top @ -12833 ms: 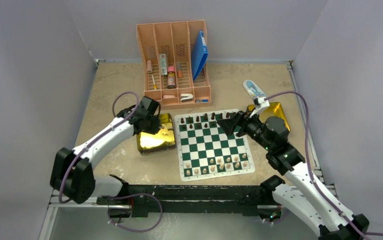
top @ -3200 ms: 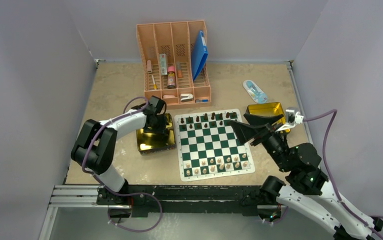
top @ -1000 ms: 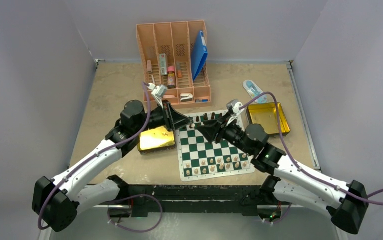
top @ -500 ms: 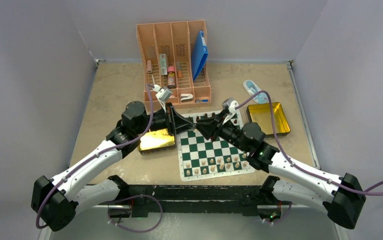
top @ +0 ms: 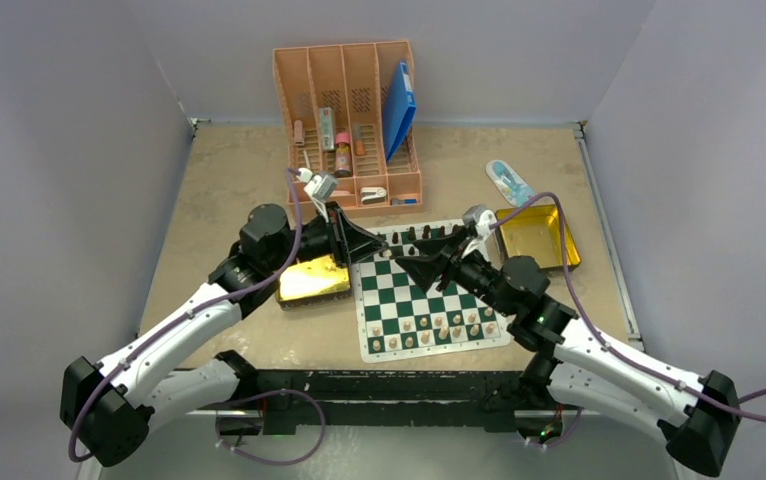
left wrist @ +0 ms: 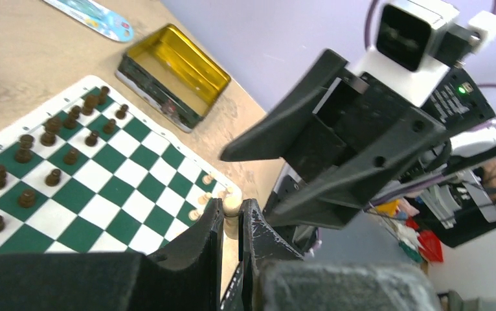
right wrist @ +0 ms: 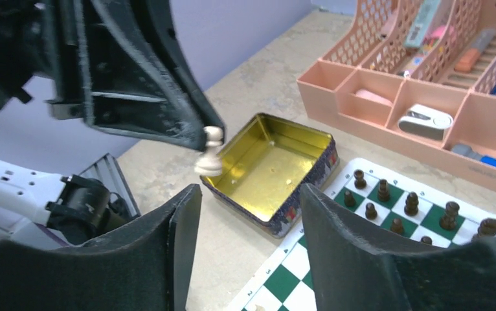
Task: Set up the chess pieces on the board
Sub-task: Place the chess piece on the chessboard.
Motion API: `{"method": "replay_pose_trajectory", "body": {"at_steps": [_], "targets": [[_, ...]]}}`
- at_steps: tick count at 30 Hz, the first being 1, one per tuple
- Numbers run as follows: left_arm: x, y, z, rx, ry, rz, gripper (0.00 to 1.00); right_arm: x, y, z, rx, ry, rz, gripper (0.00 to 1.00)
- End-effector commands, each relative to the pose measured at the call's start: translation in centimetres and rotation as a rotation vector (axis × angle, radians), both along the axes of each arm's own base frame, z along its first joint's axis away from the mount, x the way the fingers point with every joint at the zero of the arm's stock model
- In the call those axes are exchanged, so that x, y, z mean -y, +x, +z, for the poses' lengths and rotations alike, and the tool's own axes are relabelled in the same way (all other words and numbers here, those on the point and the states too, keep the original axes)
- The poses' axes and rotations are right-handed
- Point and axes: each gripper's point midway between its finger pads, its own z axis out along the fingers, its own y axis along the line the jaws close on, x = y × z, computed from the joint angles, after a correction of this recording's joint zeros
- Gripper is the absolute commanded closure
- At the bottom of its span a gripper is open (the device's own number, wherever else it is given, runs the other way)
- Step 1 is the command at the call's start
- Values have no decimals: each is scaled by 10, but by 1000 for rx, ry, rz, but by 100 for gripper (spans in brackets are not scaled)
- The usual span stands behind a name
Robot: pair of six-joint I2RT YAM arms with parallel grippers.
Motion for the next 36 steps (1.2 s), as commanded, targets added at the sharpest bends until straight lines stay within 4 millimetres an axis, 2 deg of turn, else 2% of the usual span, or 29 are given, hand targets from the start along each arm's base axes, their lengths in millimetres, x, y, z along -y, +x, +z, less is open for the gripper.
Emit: {"method": "replay_pose_trajectory", "body": {"at_steps": [1,4,10,13,18,22,25,28,30,34,35,36], "targets": [[-6,14,28,97,-57,97,100,0,-15,25,61,44,61,36],[-2,15,29,78,-85,88,100,-7,-17,34,94,51,97,31],[4,12,27,43,-108,45,100,-10,-6,52,124,68,61,40],[4,10,25,31,-113,39,100,-12,-6,57,136,93,67,41],[1,11,22,26,-131,65,100,-20,-2,52,125,85,79,42],[3,8,19,4,-138,48,100,-20,0,53,128,92,70,47],[4,3,18,-22,-153,22,100,-21,-1,58,148,110,78,56],[4,-3,20,-34,-159,1,100,-27,-2,53,163,88,104,73],[3,-6,22,-46,-149,-5,100,-31,-3,49,171,60,125,80],[-3,-12,25,-72,-146,5,100,-40,-10,36,159,6,199,83],[-5,-13,27,-64,-150,12,100,-42,-11,32,146,-3,211,82],[-7,-13,28,-55,-148,22,100,-44,-12,29,141,-8,222,76]]}}
